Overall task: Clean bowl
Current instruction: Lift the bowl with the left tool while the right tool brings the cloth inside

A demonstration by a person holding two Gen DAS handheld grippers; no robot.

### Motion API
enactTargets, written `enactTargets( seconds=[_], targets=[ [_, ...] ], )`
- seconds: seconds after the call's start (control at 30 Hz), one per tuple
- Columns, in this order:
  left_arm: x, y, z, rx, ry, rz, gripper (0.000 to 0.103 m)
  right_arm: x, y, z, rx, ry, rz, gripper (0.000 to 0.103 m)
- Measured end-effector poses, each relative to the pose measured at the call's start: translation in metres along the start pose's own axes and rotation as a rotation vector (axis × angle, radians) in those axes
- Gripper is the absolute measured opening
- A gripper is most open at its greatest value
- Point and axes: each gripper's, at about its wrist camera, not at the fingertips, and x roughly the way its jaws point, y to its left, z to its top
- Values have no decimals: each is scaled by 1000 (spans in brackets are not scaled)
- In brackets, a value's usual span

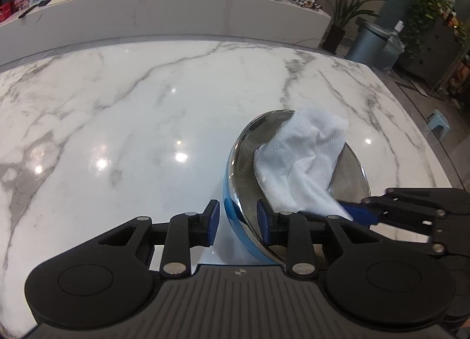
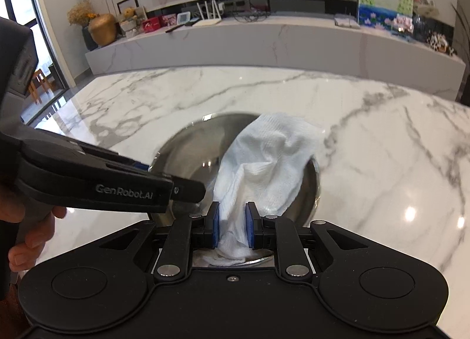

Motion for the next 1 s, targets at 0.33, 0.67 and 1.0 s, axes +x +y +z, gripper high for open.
enactTargets(
  seconds=[0.33,0.67,1.0],
  targets=[
    [1,-11,-3,53,-29,10,22,5,-2,-11,-32,-42,-16,15],
    [-1,-17,-7,107,-59,81,14,4,8,-14,-125,-70,-51,27],
    [-1,-14,-7,86,-49,86,14,-11,19,-15,-230,-122,-62,29]
  ],
)
